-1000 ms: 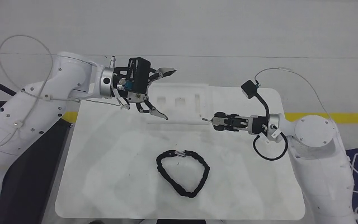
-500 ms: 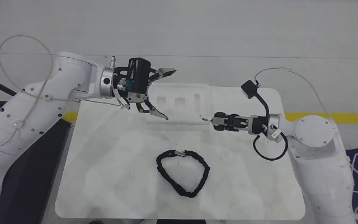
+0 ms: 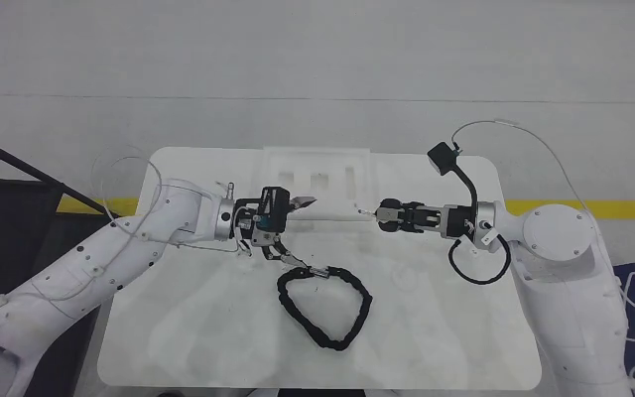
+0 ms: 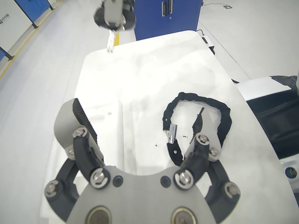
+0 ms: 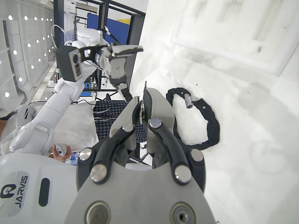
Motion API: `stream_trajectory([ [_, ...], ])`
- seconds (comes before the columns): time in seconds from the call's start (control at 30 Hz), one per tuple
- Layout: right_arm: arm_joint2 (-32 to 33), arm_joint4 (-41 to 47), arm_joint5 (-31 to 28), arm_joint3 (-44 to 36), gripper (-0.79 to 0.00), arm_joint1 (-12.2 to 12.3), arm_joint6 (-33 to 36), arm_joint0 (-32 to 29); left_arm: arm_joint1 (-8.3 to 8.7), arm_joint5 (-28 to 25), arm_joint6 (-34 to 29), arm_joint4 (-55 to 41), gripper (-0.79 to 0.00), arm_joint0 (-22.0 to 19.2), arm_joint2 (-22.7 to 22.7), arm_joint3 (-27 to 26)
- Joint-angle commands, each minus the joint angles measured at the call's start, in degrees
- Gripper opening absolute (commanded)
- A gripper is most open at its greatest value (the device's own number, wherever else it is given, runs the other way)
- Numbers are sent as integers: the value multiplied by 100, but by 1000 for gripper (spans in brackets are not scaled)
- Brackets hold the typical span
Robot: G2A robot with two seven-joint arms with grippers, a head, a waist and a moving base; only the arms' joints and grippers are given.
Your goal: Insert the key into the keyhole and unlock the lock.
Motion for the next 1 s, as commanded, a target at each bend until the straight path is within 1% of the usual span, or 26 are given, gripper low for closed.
stream_trajectory([
  [0.0, 0, 0, 0, 0, -785, 0, 0, 0, -39, 99, 50, 83, 0, 208, 54, 121],
  [0.1, 0, 0, 0, 0, -785, 0, 0, 0, -136, 154, 119, 214, 0, 383, 115, 225],
  [0.17, 0, 0, 0, 0, -785, 0, 0, 0, -222, 208, 82, 434, 0, 426, 160, 271],
  [0.33, 0, 0, 0, 0, -785, 0, 0, 0, -486, 329, 190, 671, 0, 548, 269, 515],
  [0.5, 0, 0, 0, 0, -785, 0, 0, 0, -761, 356, 115, 825, 0, 643, 386, 831],
  [0.63, 0, 0, 0, 0, -785, 0, 0, 0, -943, 328, 80, 967, 0, 726, 456, 1057],
  [0.8, 0, 0, 0, 0, -785, 0, 0, 0, -1102, 396, -30, 1003, 0, 838, 439, 1372],
  [0.97, 0, 0, 0, 0, -785, 0, 0, 0, -1193, 434, -122, 911, 0, 954, 340, 1597],
])
